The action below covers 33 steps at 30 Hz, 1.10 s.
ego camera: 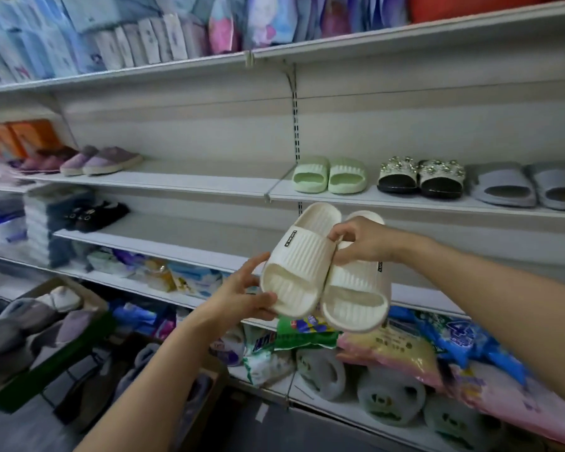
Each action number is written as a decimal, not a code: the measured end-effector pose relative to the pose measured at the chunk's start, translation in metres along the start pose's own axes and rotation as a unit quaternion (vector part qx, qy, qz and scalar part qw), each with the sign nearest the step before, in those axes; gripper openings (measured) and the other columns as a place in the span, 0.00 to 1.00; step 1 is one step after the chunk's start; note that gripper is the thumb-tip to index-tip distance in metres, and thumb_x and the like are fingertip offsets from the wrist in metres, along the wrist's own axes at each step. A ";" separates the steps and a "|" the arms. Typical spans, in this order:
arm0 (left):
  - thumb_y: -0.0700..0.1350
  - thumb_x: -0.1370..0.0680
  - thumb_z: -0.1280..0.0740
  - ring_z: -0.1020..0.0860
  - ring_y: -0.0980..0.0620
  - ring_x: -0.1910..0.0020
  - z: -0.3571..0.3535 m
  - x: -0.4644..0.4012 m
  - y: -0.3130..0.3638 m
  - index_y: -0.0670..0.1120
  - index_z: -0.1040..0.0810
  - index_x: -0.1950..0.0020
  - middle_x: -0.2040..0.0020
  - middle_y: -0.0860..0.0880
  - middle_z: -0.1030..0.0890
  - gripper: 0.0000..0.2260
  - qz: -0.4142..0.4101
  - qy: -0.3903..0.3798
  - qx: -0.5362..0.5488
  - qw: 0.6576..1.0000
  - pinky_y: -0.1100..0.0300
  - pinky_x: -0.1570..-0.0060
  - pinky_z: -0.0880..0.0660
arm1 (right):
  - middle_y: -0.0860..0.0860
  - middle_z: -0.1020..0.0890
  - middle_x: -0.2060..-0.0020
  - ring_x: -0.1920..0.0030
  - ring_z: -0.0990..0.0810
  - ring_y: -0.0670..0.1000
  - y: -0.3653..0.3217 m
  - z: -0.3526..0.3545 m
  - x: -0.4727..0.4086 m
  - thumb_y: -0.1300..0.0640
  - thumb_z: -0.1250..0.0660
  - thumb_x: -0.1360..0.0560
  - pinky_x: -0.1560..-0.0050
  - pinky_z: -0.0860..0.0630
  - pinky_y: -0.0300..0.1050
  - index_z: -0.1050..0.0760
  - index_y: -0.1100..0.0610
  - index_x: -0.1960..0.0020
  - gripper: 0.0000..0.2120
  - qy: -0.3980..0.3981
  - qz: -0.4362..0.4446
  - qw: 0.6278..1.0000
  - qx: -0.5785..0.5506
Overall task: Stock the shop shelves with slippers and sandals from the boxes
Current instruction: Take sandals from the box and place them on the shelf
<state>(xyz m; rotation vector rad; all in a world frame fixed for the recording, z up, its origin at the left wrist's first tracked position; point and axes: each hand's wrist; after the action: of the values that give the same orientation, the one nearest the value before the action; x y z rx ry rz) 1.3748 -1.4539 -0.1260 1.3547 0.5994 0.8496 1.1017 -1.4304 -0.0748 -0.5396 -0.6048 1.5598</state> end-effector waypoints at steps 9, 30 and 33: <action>0.31 0.25 0.33 0.18 0.42 0.51 0.085 -0.078 0.030 0.58 0.29 0.32 0.44 0.38 0.21 0.29 -0.052 -0.001 0.057 0.997 0.52 0.52 0.20 | 0.48 0.19 0.66 0.66 0.25 0.44 -0.060 0.037 -0.102 0.52 0.30 0.35 0.62 0.30 0.40 0.19 0.50 0.56 0.08 0.044 0.038 0.996 0.063; 0.29 0.26 0.34 0.18 0.42 0.60 0.273 -0.279 0.057 0.49 0.31 0.29 0.48 0.37 0.22 0.28 -0.018 0.045 0.158 0.986 0.51 0.56 0.18 | 0.45 0.16 0.63 0.59 0.19 0.45 -0.102 0.047 -0.363 0.51 0.34 0.39 0.48 0.20 0.50 0.18 0.51 0.63 0.09 0.165 -0.046 0.978 0.122; 0.29 0.26 0.34 0.19 0.41 0.59 0.285 -0.304 0.060 0.50 0.30 0.31 0.48 0.38 0.21 0.26 0.003 0.023 0.163 0.986 0.51 0.55 0.18 | 0.45 0.15 0.52 0.48 0.19 0.50 -0.098 0.047 -0.391 0.46 0.35 0.40 0.41 0.23 0.50 0.17 0.48 0.54 0.17 0.173 -0.102 0.968 0.152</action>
<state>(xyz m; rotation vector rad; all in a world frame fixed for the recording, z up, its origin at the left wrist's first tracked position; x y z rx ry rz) 1.4149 -1.8670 -0.0563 1.6358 0.7968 0.8123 1.1726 -1.8183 0.0192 -0.4843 -0.1447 1.2926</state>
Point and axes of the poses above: each hand's wrist, its own x-axis away from the middle knuckle, its own z-axis out of the back of the hand, y = z × x
